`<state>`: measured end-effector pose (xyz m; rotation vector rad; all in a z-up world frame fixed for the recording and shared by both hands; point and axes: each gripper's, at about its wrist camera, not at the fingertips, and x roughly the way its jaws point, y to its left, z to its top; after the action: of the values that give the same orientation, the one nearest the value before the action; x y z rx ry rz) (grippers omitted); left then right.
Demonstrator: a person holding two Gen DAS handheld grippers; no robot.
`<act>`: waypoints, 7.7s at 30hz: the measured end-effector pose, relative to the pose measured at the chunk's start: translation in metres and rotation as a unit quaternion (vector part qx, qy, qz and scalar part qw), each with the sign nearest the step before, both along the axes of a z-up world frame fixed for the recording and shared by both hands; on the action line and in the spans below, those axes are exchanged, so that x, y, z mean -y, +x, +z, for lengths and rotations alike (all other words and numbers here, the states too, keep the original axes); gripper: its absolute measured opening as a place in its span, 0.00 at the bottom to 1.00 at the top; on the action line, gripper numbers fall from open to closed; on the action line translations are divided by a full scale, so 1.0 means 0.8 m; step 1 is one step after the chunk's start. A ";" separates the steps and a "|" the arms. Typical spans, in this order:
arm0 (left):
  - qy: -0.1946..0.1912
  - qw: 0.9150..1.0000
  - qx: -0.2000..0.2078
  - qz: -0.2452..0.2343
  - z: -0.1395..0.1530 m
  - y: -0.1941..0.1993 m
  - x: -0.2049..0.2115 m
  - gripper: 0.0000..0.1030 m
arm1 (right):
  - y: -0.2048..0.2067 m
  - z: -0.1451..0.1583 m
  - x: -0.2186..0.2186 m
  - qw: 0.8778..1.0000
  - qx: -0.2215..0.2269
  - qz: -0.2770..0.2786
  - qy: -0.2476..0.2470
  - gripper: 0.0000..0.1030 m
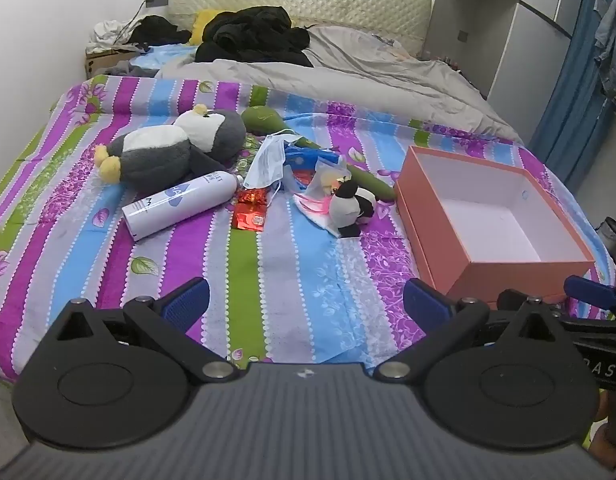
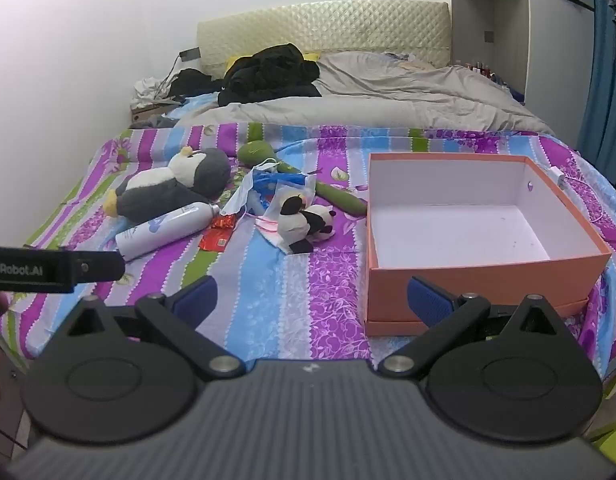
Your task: Organize soft objects
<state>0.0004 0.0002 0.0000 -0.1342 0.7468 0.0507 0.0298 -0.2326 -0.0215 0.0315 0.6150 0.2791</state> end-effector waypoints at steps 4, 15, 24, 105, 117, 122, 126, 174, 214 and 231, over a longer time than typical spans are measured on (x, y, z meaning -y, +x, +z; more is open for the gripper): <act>0.001 1.000 0.003 0.003 0.000 0.000 0.000 1.00 | 0.000 0.001 -0.003 1.000 -0.004 0.001 -0.004 1.00; 0.001 1.000 0.013 0.004 0.004 -0.004 -0.003 1.00 | 0.003 -0.002 -0.001 1.000 -0.003 0.001 0.003 1.00; 0.006 1.000 0.007 0.003 0.011 0.001 -0.003 1.00 | 0.002 -0.002 0.000 1.000 -0.004 0.002 0.005 1.00; 0.002 0.999 -0.031 0.015 -0.055 0.058 -0.036 1.00 | 0.043 -0.052 -0.016 0.999 -0.043 0.002 0.011 1.00; -0.001 0.999 -0.045 0.027 -0.082 0.086 -0.056 1.00 | 0.064 -0.059 -0.034 0.999 -0.044 0.013 0.015 1.00; -0.001 0.998 -0.046 0.032 -0.090 0.095 -0.062 1.00 | 0.076 -0.063 -0.043 0.998 -0.049 0.024 0.020 1.00; -0.002 0.998 -0.047 0.035 -0.095 0.103 -0.068 1.00 | 0.083 -0.064 -0.051 0.998 -0.050 0.032 0.027 1.00; 0.003 0.995 -0.070 0.065 -0.222 0.306 -0.129 1.00 | 0.284 -0.156 -0.122 0.995 -0.084 0.042 0.035 0.71; 0.015 0.999 -0.018 0.041 -0.295 0.426 -0.110 0.58 | 0.341 -0.194 -0.121 0.995 -0.097 0.004 0.031 0.64; -0.036 0.998 -0.041 0.024 -0.260 0.312 -0.104 0.58 | 0.253 -0.156 -0.124 0.994 -0.093 0.052 -0.020 0.62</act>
<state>0.2503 0.0834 -0.2080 -0.2203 0.8278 0.0744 0.2321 -0.1334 -0.1464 -0.0130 0.8096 0.3668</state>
